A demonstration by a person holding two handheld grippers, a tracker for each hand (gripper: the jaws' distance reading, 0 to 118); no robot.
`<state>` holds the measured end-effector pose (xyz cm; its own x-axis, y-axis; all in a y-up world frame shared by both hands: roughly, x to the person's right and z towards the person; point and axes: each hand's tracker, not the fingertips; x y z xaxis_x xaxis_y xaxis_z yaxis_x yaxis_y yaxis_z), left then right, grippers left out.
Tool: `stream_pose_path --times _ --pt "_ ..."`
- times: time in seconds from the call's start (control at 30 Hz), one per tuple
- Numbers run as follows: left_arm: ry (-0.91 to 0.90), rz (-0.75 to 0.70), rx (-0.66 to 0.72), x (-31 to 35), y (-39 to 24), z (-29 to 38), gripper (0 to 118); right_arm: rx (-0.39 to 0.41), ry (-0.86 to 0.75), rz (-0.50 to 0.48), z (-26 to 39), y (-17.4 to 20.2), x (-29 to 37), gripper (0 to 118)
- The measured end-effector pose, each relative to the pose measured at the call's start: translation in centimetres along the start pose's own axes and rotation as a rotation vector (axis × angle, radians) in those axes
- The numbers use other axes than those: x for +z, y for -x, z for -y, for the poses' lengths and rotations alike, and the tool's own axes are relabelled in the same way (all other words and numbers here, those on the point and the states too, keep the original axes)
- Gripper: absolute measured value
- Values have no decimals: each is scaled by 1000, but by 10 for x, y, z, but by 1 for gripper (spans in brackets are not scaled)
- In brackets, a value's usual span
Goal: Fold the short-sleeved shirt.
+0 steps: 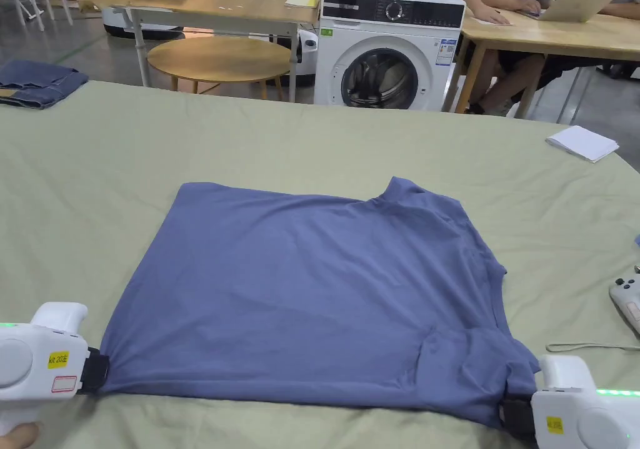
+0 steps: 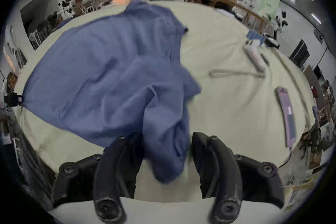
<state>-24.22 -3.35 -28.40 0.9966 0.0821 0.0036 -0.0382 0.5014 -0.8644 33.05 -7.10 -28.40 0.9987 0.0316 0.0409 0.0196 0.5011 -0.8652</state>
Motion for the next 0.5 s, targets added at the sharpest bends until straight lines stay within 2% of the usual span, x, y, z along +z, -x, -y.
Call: stream_pose_path --times 0.03,0.07,0.1,0.13,0.17,0.27,0.37,0.5 --pt "1 2 2 0 0 1 2 -6 -32 7 3 0 0 50" --pt "0 4 4 0 0 1 2 -6 -73 10 4 1 4 39" --pt "-5 5 8 2 -1 1 2 4 -68 -10 2 1 7 5" --pt "-11 11 13 5 -1 1 2 -8 -70 -89 -1 -2 9 5" --pt "-21 15 15 8 -1 -1 2 -38 -72 -116 -3 -1 13 5" --pt "-83 23 11 26 -2 -12 2 47 -131 -54 -14 6 30 5" --pt "-139 39 8 40 -3 -34 2 6 -196 -89 -35 4 50 5" --pt "-190 32 -10 46 -5 -69 2 10 -255 -76 -69 5 65 5"
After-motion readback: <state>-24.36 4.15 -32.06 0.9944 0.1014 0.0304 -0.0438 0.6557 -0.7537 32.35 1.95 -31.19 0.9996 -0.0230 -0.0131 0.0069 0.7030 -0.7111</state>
